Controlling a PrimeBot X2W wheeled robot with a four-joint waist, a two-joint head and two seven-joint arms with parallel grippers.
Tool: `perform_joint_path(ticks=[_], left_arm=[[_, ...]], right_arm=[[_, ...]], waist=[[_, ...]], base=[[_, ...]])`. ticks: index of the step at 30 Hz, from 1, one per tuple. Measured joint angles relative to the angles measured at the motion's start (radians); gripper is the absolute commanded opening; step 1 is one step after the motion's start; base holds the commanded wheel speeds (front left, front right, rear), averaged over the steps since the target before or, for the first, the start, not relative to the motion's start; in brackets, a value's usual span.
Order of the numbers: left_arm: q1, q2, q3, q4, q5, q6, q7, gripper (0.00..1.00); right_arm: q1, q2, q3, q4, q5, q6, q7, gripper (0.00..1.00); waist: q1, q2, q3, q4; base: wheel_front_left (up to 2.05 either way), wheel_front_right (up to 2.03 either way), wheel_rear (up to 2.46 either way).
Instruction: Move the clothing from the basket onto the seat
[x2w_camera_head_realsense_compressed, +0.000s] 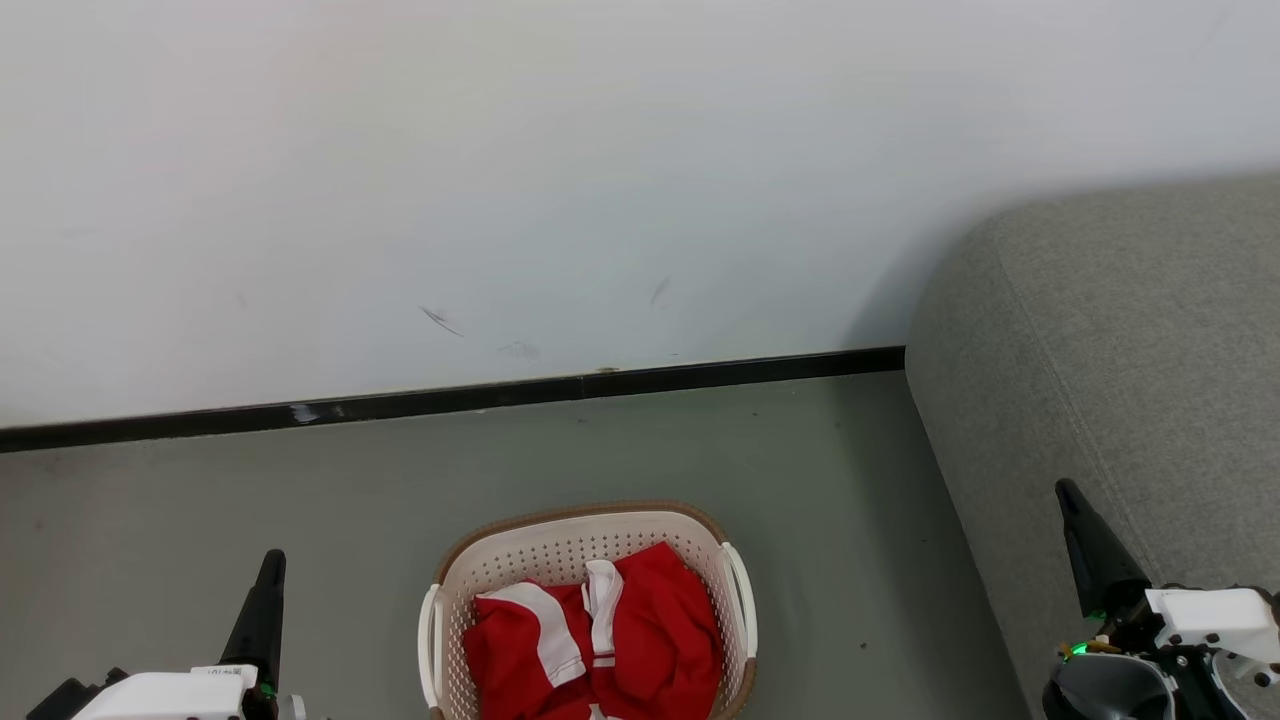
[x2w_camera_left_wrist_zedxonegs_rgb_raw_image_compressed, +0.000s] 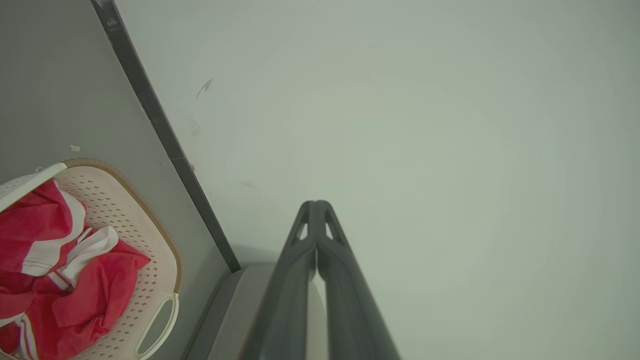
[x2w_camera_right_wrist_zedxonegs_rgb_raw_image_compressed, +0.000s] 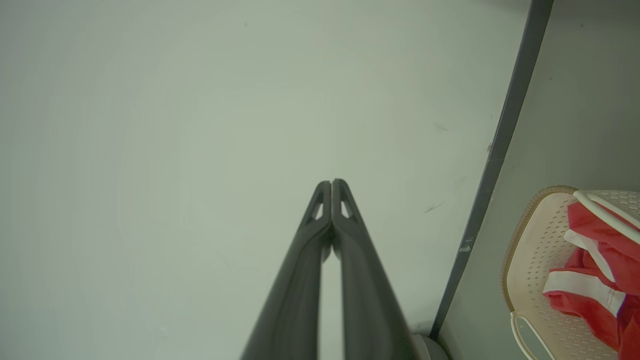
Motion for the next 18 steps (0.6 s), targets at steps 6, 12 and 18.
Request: perform_joint_path(ticks=[6,12,18], left_arm=[[0.000,0.000,0.000,0.000,0.000,0.000,0.000,0.00],[0.002,-0.002,-0.001,0.005,0.000,0.001,0.000,1.00],[0.048,-0.036,-0.009,0.055,0.000,0.002,-0.001,1.00]], right_arm=[[0.000,0.000,0.000,0.000,0.000,0.000,0.000,0.00],[0.001,0.002,0.000,0.005,0.000,0.000,0.000,1.00],[0.052,0.029,0.008,0.060,-0.001,0.000,-0.001,1.00]], waist=[[0.0000,0.0000,0.000,0.000],[0.0000,0.0000,0.000,0.000],[0.0000,0.0000,0.000,0.000]], base=[[0.00,0.00,0.00],[0.00,0.00,0.00],[0.00,0.00,0.00]])
